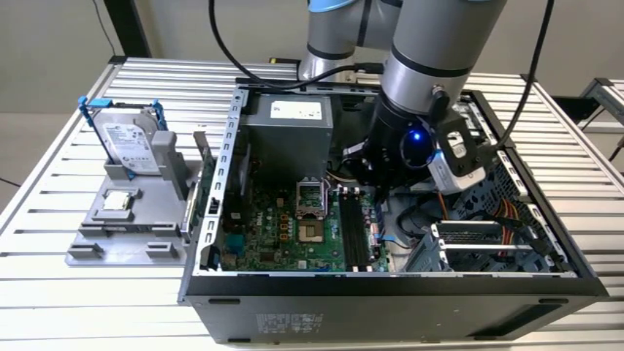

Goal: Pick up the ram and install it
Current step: 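Insert the ram into the slot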

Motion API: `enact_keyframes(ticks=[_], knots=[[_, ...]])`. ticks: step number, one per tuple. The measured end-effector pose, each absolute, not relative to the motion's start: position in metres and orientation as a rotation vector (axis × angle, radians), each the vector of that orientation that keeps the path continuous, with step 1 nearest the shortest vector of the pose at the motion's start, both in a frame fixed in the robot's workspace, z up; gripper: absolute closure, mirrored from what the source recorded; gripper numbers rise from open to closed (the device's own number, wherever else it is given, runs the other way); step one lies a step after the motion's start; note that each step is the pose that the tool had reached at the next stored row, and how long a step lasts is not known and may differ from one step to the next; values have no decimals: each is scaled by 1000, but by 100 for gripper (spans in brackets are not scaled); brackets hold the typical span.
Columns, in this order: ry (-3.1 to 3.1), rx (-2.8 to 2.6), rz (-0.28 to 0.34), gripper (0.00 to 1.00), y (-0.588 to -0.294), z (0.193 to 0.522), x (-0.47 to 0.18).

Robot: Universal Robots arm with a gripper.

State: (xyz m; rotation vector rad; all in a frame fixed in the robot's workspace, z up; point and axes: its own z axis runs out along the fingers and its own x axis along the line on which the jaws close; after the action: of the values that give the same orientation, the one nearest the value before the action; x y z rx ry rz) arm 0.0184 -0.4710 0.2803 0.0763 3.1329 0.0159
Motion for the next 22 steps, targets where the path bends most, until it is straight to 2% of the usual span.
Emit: enact_keyframes(ticks=[22], knots=[[3133,76,15,100,-472,257,18]])
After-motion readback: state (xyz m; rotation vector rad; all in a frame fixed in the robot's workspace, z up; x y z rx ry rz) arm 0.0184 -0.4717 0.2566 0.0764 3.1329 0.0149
